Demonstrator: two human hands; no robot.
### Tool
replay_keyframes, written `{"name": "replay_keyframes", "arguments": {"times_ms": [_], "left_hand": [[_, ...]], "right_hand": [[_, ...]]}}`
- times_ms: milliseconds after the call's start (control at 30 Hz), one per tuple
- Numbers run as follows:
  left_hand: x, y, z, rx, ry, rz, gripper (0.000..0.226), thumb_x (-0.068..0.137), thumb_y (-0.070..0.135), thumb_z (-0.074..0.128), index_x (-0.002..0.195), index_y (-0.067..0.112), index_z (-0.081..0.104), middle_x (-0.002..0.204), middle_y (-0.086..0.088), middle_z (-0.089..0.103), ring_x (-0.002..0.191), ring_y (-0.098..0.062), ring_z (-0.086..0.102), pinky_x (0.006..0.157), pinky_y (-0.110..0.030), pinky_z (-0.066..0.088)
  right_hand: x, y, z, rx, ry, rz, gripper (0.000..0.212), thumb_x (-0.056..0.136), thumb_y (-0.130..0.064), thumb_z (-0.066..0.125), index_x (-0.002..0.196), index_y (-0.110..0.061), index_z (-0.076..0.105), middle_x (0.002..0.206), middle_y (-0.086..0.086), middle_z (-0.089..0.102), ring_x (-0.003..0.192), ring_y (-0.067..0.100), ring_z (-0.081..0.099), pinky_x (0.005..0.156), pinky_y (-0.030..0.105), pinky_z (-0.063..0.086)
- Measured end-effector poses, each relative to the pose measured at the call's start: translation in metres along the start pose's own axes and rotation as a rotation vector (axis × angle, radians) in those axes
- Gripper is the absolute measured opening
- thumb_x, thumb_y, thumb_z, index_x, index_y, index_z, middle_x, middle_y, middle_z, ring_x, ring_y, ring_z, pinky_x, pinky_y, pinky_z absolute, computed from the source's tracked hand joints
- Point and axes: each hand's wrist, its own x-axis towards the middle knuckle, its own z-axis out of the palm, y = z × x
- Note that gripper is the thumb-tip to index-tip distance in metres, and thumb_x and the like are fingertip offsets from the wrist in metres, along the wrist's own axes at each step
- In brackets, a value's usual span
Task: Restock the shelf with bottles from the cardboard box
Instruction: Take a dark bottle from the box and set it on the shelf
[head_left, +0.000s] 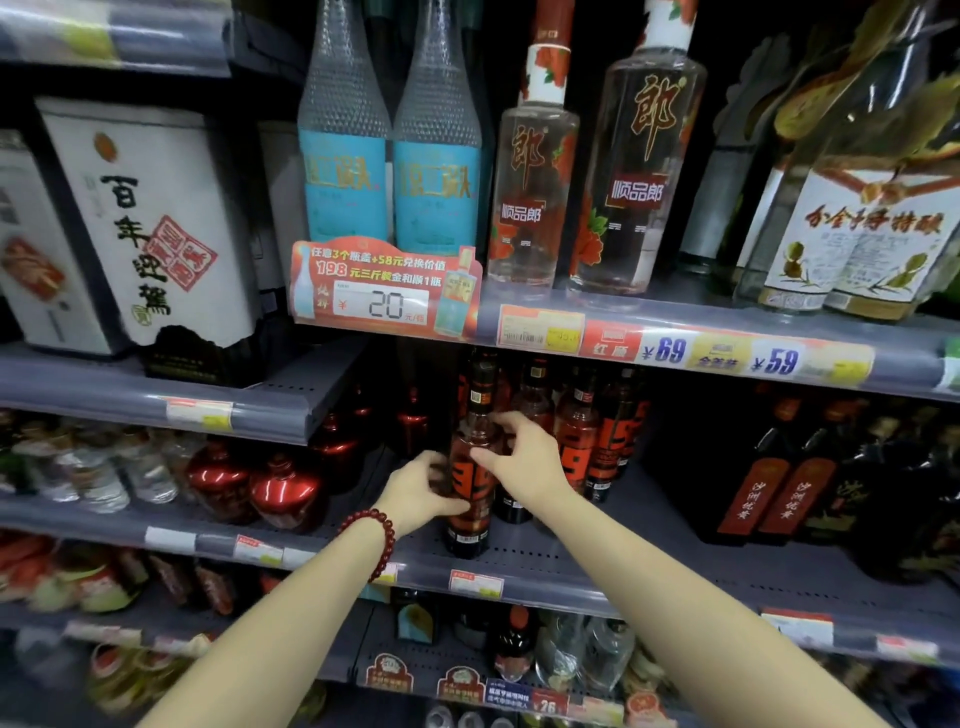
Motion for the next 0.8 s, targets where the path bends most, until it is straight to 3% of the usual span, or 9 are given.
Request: {"name": "replay_keyframes", "arguments": {"times_ms": [133,267,467,633,800], "left_hand": [[-0.025,0.007,-0.024,0.043,0.064,-0.016,0.059,0.070,0.023,0.084,0.122,0.018,0.055,0.107,-0.003,0.061,0.096,-0.018,0.063,0.082,-0.025,0.050],[-0.047,0.006,-0.049,0.132,0.176,0.000,0.030,0.076,0.021,0.079,0.102,0.018,0.066,0.095,-0.001,0.067,0.083,-0.012,0.063,0.067,-0.012,0.045],[-0.075,-0.008,-0.103,0.273,0.255,-0.038,0.021,0.076,0.019,0.077,0.093,0.019,0.064,0.084,0.002,0.064,0.070,-0.005,0.058,0.070,-0.016,0.044],[-0.110,-0.035,-0.177,0.405,0.363,-0.069,0.022,0.077,0.017,0.072,0.098,0.015,0.066,0.086,-0.001,0.069,0.074,-0.010,0.060,0.076,-0.019,0.048],[-0.158,-0.076,-0.271,0.496,0.449,-0.167,0.026,0.081,0.016,0.067,0.107,0.012,0.064,0.100,-0.005,0.070,0.093,-0.019,0.064,0.077,-0.024,0.048]], "right_hand": [[-0.023,0.002,-0.004,-0.018,-0.058,0.040,0.057,0.083,-0.022,0.072,0.134,-0.016,0.047,0.117,0.005,0.058,0.111,0.020,0.053,0.094,0.031,0.046],[-0.038,-0.007,0.008,-0.092,-0.069,-0.032,0.028,0.086,-0.021,0.069,0.111,-0.015,0.059,0.102,0.000,0.061,0.093,0.014,0.058,0.083,0.026,0.049],[-0.039,-0.051,0.051,-0.177,-0.232,-0.157,0.017,0.085,-0.019,0.067,0.101,-0.014,0.064,0.097,0.001,0.066,0.089,0.014,0.060,0.083,0.027,0.051],[-0.031,-0.112,0.117,-0.206,-0.373,-0.292,0.015,0.081,-0.016,0.067,0.096,-0.013,0.065,0.092,0.002,0.067,0.088,0.018,0.062,0.082,0.032,0.052],[-0.038,-0.188,0.206,-0.236,-0.532,-0.429,0.016,0.080,-0.014,0.063,0.094,-0.009,0.064,0.095,0.007,0.068,0.091,0.023,0.062,0.081,0.034,0.050]]}}
